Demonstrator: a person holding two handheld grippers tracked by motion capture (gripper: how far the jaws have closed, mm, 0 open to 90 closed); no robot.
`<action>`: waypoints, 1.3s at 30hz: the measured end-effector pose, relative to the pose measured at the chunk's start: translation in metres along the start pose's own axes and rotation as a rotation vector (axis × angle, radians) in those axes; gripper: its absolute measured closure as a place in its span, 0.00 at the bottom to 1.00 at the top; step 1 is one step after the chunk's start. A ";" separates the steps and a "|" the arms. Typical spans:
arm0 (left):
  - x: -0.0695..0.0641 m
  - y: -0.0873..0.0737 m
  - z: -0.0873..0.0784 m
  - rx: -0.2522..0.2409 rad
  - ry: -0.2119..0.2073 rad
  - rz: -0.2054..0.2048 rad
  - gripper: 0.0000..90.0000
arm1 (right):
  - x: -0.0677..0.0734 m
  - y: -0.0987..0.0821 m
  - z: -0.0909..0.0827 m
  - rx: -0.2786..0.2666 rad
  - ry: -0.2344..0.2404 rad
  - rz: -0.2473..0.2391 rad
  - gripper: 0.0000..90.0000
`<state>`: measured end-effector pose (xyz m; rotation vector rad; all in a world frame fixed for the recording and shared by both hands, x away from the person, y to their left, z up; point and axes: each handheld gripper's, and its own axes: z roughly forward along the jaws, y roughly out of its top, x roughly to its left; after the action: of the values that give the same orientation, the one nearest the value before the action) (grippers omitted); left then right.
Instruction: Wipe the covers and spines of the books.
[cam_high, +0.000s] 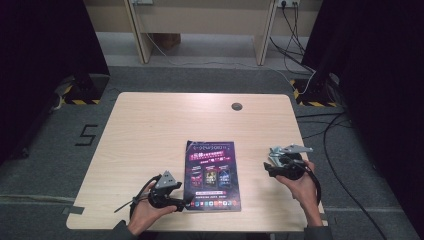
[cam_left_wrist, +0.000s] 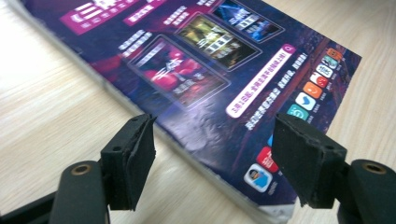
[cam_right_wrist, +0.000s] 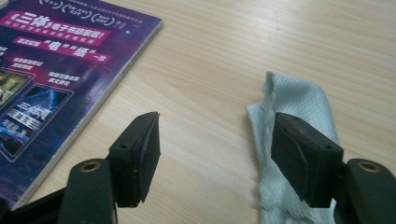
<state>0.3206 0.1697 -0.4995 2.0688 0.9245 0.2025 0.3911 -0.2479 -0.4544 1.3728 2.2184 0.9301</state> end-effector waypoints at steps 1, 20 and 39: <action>0.002 0.000 -0.002 -0.005 0.001 -0.012 0.33 | -0.003 -0.001 -0.001 0.001 0.004 -0.006 0.35; 0.023 -0.007 -0.007 -0.001 0.012 -0.112 0.23 | -0.043 -0.018 -0.005 0.037 -0.106 0.014 0.60; 0.020 -0.009 -0.003 0.020 0.006 -0.103 0.22 | -0.048 -0.020 0.025 0.117 -0.114 -0.034 0.73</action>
<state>0.3289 0.1883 -0.5080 2.0338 1.0375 0.1449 0.4158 -0.2878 -0.4876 1.3970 2.2331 0.7021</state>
